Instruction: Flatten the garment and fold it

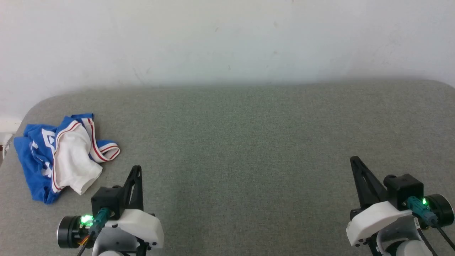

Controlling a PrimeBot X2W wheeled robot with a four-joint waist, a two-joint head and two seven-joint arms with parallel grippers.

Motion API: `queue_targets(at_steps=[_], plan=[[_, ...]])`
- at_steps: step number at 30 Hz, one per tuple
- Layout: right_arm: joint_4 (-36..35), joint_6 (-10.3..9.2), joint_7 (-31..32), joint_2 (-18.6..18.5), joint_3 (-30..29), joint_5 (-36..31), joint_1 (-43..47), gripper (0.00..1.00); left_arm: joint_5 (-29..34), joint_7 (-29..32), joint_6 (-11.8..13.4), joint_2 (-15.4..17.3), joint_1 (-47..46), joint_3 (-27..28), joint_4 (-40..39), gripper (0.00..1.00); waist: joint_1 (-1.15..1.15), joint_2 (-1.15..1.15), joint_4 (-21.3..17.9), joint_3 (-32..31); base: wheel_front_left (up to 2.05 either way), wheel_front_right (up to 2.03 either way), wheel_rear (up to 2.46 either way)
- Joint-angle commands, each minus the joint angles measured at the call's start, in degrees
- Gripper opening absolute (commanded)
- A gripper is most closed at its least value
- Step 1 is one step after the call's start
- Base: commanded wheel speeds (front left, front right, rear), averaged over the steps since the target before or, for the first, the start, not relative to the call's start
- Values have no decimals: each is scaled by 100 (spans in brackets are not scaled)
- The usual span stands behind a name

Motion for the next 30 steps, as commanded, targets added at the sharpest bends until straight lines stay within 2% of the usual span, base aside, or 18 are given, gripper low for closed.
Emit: queue_targets(at_steps=[1,18,19,30], plan=[[-38,-5,3,23,-3,-43,-84,0,38,1,-46,-4,-77,21,-29,0,0,0,0,0,0,0,0],[-38,-5,3,23,-3,-43,-84,0,38,1,-46,-4,-77,21,-29,0,0,0,0,0,0,0,0],[2,0,0,-1,0,1,2,100,-1,0,2,0,2,-1,2,100,0,0,0,0,0,0,0],[73,0,-77,-4,-15,51,-8,100,-45,-77,11,0,-2,-49,50,100,0,0,0,4,0,0,0]])
